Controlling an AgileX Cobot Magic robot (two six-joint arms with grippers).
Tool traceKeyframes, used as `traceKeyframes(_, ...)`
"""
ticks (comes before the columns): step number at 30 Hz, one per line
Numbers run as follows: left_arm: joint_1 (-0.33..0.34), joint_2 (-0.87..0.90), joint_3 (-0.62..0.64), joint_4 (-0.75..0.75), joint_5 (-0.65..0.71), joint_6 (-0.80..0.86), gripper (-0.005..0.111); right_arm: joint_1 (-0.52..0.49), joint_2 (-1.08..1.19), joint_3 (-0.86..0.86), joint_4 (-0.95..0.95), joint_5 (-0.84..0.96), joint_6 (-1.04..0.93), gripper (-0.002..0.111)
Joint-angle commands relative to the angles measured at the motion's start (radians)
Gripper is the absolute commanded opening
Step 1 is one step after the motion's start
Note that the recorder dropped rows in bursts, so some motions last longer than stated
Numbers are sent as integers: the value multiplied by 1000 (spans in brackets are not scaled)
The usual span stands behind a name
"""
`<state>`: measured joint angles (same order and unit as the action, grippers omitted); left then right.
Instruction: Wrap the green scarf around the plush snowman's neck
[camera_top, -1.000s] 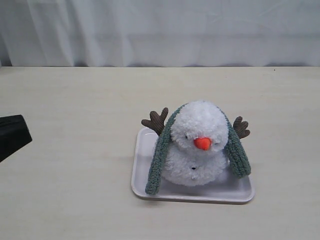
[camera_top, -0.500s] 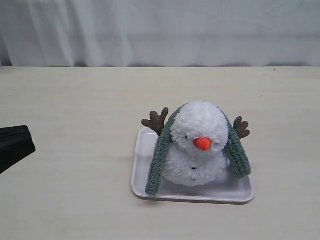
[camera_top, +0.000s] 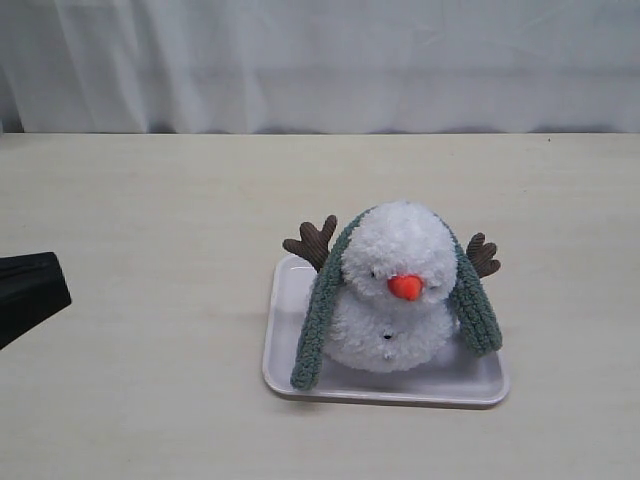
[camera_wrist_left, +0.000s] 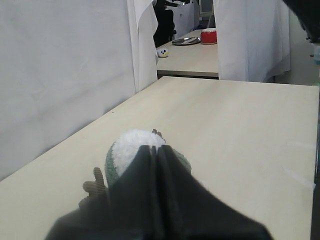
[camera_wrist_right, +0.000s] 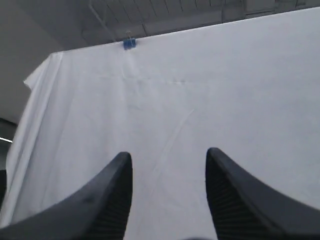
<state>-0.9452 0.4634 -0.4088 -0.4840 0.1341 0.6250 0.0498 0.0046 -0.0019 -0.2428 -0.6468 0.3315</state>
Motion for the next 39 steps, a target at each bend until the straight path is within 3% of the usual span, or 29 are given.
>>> traceKeyframes(1,-9,-4,6,-8,-1,-10,0,-4,-5,-95,-170,207,176,45)
traceKeyframes(5,-9,-4,6,-8,-1,-10,0,-2,69,-215,-505,413,616,45)
traceKeyframes(8,-9,-4,6,-8,-1,-10,0,0,147,-264,-787,403,938,45)
traceKeyframes(11,-9,-4,6,-8,-1,-10,0,0,232,-288,-1063,334,1132,45)
traceKeyframes(15,-9,-4,6,-6,-1,-10,0,0,335,-296,-1153,305,1172,54)
traceKeyframes(18,-9,-4,6,-6,-1,-10,0,0,374,-294,-1167,318,1170,53)
traceKeyframes(20,-9,-4,6,-6,-1,-10,0,0,404,-294,-1167,335,1170,46)
traceKeyframes(24,-9,-4,6,-6,-1,-10,0,0,514,-301,-1247,365,1188,16)
traceKeyframes(26,-9,-4,6,-6,-1,-10,0,0,592,-317,-1268,368,1243,9)
traceKeyframes(32,-9,-4,6,-6,-1,-10,0,-3,906,-440,-1502,362,1545,7)
traceKeyframes(35,-9,-4,6,-6,-1,-10,0,-2,1055,-514,-1502,373,1522,7)
traceKeyframes(39,-9,-4,6,-6,-3,-10,0,-2,1181,-615,-1502,518,1449,7)
